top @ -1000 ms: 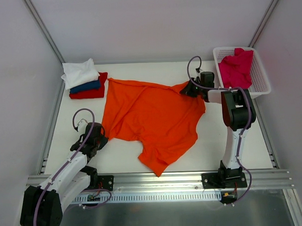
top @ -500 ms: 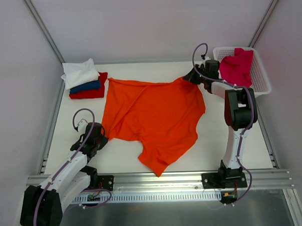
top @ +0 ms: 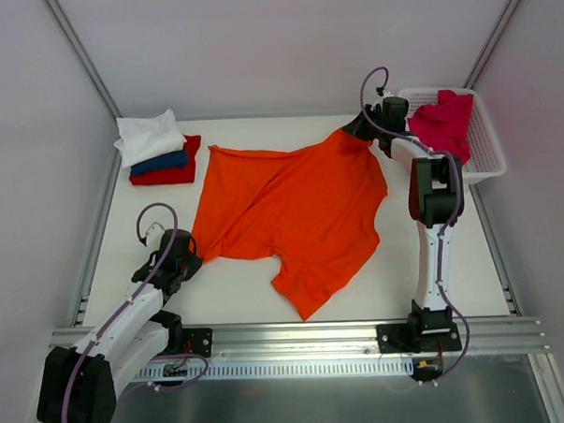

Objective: Fold and stack the t-shirts
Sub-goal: Flatten out the tshirt

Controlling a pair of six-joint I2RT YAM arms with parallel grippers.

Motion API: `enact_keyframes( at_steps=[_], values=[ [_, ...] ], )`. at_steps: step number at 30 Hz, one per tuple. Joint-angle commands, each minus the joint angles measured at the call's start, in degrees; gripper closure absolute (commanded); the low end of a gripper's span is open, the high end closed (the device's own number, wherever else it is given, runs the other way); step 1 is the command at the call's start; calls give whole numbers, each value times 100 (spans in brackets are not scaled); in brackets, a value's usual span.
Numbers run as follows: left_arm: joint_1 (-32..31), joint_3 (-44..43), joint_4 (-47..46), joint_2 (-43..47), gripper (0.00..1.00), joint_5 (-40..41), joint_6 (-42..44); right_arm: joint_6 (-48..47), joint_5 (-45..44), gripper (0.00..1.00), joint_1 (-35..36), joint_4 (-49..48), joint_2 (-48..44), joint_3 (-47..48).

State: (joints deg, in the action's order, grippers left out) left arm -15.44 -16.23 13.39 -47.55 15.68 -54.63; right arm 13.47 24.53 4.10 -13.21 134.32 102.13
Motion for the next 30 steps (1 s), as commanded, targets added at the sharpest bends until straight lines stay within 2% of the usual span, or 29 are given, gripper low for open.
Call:
enact_keyframes(
  at_steps=[1, 14, 30],
  values=[
    [-55, -12, 155, 9, 100, 137, 40, 41, 69, 100, -32, 12, 217, 483],
    [-187, 137, 331, 290, 100, 93, -100, 173, 34, 100, -14, 143, 1104, 1862],
    [-293, 234, 744, 686, 100, 163, -329, 375, -116, 100, -32, 100, 1764, 2882]
  ],
)
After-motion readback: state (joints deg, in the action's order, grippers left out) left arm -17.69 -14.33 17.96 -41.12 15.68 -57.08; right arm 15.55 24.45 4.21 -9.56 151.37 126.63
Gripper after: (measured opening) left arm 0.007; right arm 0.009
